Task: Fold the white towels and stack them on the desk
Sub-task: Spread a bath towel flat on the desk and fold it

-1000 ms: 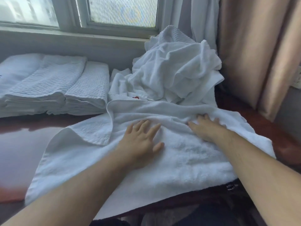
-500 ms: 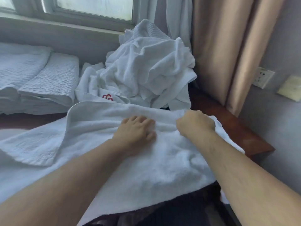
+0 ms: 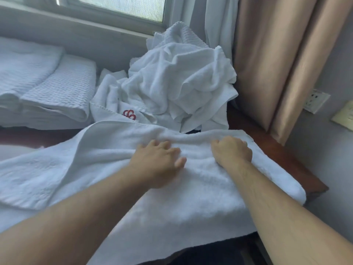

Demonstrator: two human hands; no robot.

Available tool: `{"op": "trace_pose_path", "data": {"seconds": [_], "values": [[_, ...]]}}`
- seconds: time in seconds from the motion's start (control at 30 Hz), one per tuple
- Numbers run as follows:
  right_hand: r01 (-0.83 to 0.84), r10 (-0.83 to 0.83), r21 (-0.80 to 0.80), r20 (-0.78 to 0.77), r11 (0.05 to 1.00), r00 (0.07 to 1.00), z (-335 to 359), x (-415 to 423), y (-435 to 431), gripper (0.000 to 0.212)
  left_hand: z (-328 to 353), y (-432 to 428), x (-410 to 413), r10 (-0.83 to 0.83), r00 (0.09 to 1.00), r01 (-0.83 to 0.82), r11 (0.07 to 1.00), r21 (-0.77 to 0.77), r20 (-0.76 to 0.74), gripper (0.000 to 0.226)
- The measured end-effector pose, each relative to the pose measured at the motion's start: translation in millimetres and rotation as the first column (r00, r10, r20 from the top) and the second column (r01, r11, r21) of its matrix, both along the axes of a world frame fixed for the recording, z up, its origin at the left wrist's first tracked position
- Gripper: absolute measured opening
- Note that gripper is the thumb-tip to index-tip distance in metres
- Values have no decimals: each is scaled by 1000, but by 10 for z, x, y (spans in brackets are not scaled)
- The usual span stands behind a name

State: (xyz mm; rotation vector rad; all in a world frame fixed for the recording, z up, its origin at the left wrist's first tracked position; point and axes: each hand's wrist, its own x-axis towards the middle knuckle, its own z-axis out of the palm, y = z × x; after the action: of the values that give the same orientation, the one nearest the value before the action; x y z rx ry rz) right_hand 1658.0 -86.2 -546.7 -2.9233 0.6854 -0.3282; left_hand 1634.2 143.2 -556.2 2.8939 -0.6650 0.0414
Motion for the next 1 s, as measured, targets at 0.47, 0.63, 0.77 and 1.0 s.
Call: {"op": "trace_pose_path", "data": {"seconds": [0.47, 0.63, 0.77, 1.0], "values": [[131, -183, 254, 193, 958, 964, -162, 650, 57, 58, -118, -9, 772, 180, 941, -119, 969, -216, 286, 42], [92, -304, 481, 385, 872, 872, -100, 796, -126, 25, -12, 66, 840, 148, 956, -114, 983, -141, 255, 26], [-43, -135, 449, 357, 893, 924, -88, 806, -112, 36, 102, 142, 794, 160, 931, -41, 939, -342, 327, 18], [-179, -123, 593, 434, 785, 893, -32, 751, -51, 50, 221, 140, 621, 123, 882, 170, 817, -550, 455, 15]]}}
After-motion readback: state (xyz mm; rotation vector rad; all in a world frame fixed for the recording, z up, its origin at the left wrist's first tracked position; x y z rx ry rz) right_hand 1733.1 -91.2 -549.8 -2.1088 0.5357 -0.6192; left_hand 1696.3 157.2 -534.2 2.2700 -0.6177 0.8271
